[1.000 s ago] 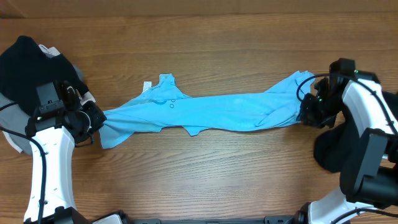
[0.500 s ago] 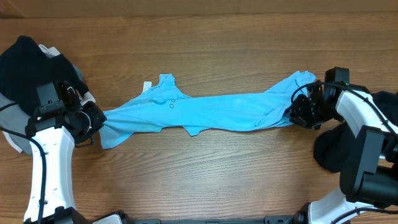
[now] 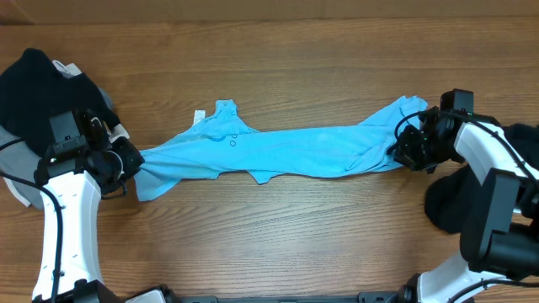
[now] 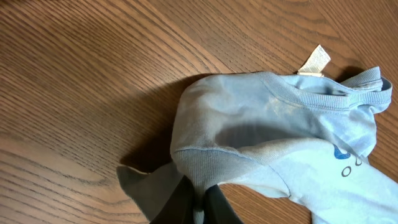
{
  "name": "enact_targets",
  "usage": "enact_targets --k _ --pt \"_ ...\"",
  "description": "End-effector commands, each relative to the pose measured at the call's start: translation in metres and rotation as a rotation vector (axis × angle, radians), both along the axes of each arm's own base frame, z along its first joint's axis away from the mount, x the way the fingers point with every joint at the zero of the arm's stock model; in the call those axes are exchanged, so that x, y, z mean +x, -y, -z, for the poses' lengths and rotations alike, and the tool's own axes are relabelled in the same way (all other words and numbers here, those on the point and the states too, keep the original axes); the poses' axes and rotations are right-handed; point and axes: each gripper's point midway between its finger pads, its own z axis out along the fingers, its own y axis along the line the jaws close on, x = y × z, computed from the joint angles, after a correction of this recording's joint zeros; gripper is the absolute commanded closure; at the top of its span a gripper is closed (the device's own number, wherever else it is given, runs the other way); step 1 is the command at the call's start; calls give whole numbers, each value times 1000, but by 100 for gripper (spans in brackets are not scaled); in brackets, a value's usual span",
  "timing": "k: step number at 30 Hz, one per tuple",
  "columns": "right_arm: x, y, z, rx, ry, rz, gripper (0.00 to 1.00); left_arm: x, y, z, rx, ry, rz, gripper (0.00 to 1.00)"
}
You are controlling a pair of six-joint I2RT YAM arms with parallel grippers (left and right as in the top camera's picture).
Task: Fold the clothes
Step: 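Hold the shirt with both grippers, stretching it flat between them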
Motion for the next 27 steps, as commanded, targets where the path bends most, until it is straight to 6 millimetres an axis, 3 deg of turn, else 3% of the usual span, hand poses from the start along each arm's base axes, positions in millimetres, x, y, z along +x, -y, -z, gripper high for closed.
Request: enact_targets --k 1,8,12,18,27 --pt "-4 0 14 -9 -42 0 74 4 1 -12 19 34 29 91" --pt "-2 -1 14 -5 -31 0 83 4 2 -11 19 32 29 91" --pt "-1 -1 13 -4 -32 1 93 3 2 -11 18 31 29 91" --pt "4 -1 3 2 -31 0 94 3 2 -11 18 32 29 91" --pt "21 7 -33 -18 -19 -4 92 4 1 -12 20 35 29 92"
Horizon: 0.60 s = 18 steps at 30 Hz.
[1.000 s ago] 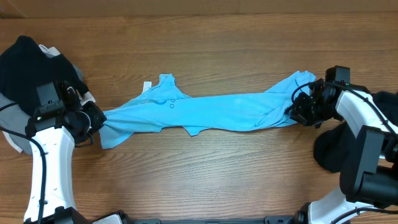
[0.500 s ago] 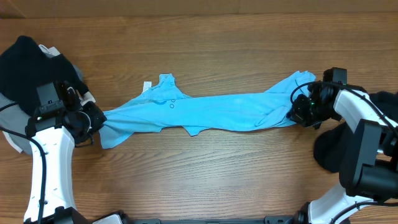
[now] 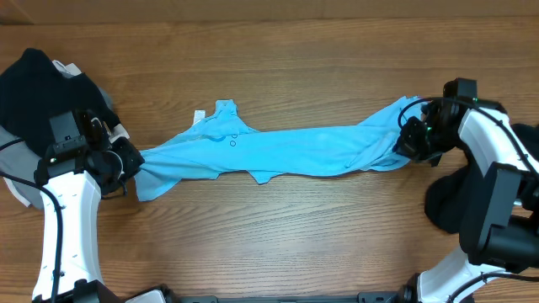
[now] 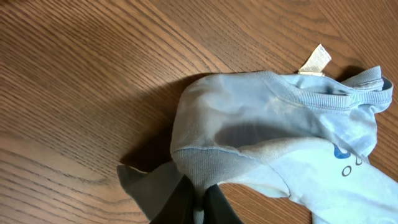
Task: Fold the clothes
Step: 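Hold the shirt with both grippers, stretching it flat between them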
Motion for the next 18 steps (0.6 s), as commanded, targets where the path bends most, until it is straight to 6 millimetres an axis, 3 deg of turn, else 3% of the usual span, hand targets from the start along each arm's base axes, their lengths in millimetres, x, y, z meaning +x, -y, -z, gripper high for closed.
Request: enact_targets --k 1,5,18 --pt "10 6 -14 -33 22 -6 91 5 1 -12 20 37 29 92" --pt "6 14 -14 -75 -3 -4 88 5 1 -12 23 37 36 91" --pt "5 11 -12 -78 2 -30 84 5 1 -12 23 37 36 92"
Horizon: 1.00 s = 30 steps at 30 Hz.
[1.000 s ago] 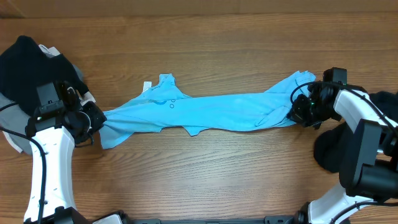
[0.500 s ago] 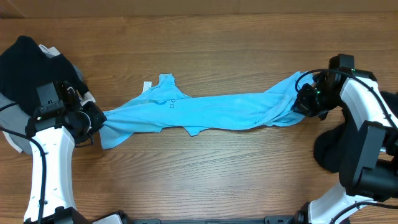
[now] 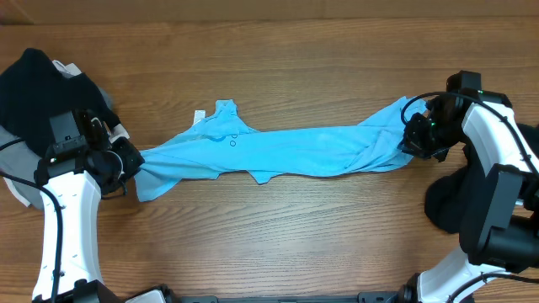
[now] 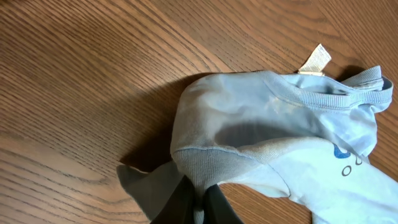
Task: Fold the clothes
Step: 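Hold the shirt with both grippers, stretching it flat between them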
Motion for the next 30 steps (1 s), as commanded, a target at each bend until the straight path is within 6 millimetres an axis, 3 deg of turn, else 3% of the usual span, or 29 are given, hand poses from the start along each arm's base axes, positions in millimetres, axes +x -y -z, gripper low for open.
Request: enact_targets --k 1,6,13,23,30 --pt "8 0 -4 -18 28 -17 83 5 1 -12 23 37 36 92" --pt "1 3 4 -46 2 -17 76 4 1 -12 23 36 36 91" --pt "-14 1 34 -46 -12 -13 72 4 1 -12 23 36 36 91" --pt "-18 -7 33 -3 -27 -12 69 4 1 -12 22 34 35 91" --pt "-4 -8 31 11 32 -13 70 4 2 -12 22 34 35 91"
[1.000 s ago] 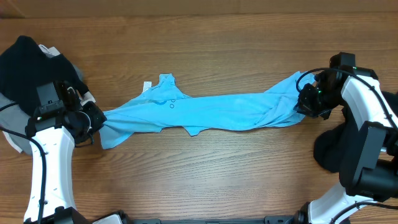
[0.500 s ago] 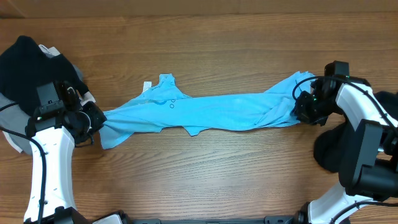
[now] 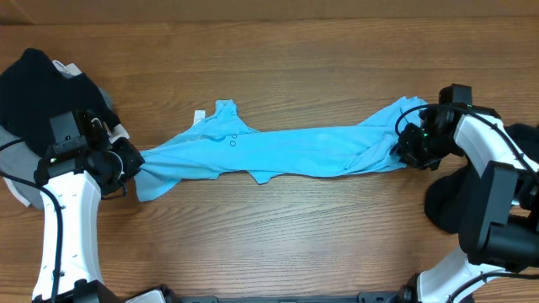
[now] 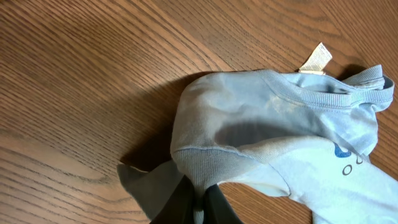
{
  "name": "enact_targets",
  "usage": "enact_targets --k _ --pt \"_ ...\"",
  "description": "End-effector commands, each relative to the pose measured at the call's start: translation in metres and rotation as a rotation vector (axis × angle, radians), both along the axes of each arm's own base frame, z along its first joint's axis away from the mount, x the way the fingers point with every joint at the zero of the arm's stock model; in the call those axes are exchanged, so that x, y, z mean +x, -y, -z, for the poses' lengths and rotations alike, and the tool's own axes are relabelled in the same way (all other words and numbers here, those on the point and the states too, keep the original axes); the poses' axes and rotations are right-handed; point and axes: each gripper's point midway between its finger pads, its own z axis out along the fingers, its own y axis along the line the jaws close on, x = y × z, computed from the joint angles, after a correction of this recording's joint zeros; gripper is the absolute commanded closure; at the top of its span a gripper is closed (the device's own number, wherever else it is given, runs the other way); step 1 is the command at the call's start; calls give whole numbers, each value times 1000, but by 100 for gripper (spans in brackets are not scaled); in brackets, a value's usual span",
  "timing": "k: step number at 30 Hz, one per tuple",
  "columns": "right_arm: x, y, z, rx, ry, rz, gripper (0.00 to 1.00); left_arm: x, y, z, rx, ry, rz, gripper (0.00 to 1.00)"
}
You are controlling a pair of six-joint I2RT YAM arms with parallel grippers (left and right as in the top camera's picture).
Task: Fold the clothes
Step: 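Hold the shirt with both grippers, stretching it flat between them, then lift the shirt with both grippers and swing it away, flipping it over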
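Observation:
A light blue shirt lies stretched in a long band across the wooden table. My left gripper is shut on its left end. In the left wrist view the bunched cloth is pinched between the dark fingers of that gripper, and the ribbed collar and a white tag lie beyond. My right gripper sits at the shirt's right end, apparently shut on the cloth there; its fingers are hidden by the wrist.
A pile of black clothes lies at the far left behind the left arm. Another dark garment lies at the right edge beside the right arm. Bare wood lies in front of and behind the shirt.
My right gripper has moved slightly left and toward the front with the shirt's right end. The left gripper and the left end are unchanged.
The shirt lay stretched between both grippers throughout. My right gripper stood at the right end, then a little farther back and right, then further right, and now sits near where it first was. The left gripper stayed shut on the left end.

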Motion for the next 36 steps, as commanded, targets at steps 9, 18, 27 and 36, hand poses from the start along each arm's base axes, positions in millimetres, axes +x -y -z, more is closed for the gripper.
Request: enact_targets --k 9,18,27,36 --pt "4 -4 -1 11 16 -2 90 5 1 -12 23 38 35 91" --pt "3 -7 -7 41 7 -1 96 5 1 -12 23 38 35 93" --pt "40 3 -123 18 177 -54 96 9 9 -43 31 90 135 96" --pt "20 48 -298 -154 495 52 96 12 20 -180 95 360 199 96"
